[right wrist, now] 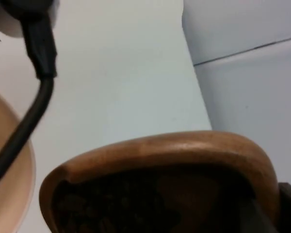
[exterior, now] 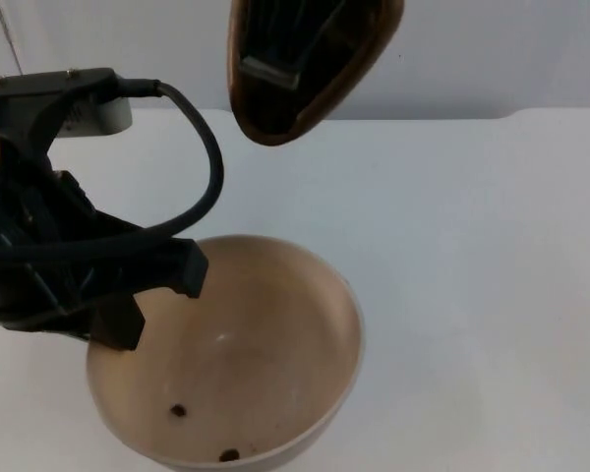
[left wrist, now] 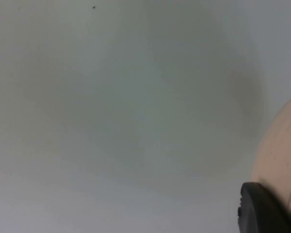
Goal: Pick up the bowl with the left hand and pour the coffee beans from the cup into the bowl with the right hand.
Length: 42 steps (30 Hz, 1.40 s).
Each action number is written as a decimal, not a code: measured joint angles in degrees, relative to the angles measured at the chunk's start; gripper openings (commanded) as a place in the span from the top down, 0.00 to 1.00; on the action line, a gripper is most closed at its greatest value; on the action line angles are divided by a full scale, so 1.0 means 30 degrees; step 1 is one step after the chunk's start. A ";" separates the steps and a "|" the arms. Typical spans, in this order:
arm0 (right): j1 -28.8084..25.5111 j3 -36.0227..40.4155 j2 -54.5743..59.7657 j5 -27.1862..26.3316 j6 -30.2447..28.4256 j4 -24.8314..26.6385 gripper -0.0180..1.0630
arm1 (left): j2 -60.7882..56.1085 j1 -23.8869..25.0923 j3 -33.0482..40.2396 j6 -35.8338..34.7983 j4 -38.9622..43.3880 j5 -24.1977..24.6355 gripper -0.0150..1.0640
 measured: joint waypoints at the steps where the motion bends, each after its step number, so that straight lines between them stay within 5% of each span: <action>1: 0.0177 0.0000 0.0000 0.0000 -0.0045 -0.0354 0.98 | 0.0000 0.0000 0.0000 0.0000 0.0000 0.0000 0.99; 23: 0.2230 0.1970 0.0000 -0.0034 0.0137 -0.5442 0.98 | 0.0000 0.0000 0.0000 -0.0012 0.0000 0.0000 0.99; 42: 0.2793 0.1970 0.0684 -0.0036 0.0365 -0.7854 0.98 | 0.0000 0.0000 0.0000 -0.0012 -0.0038 0.0000 0.99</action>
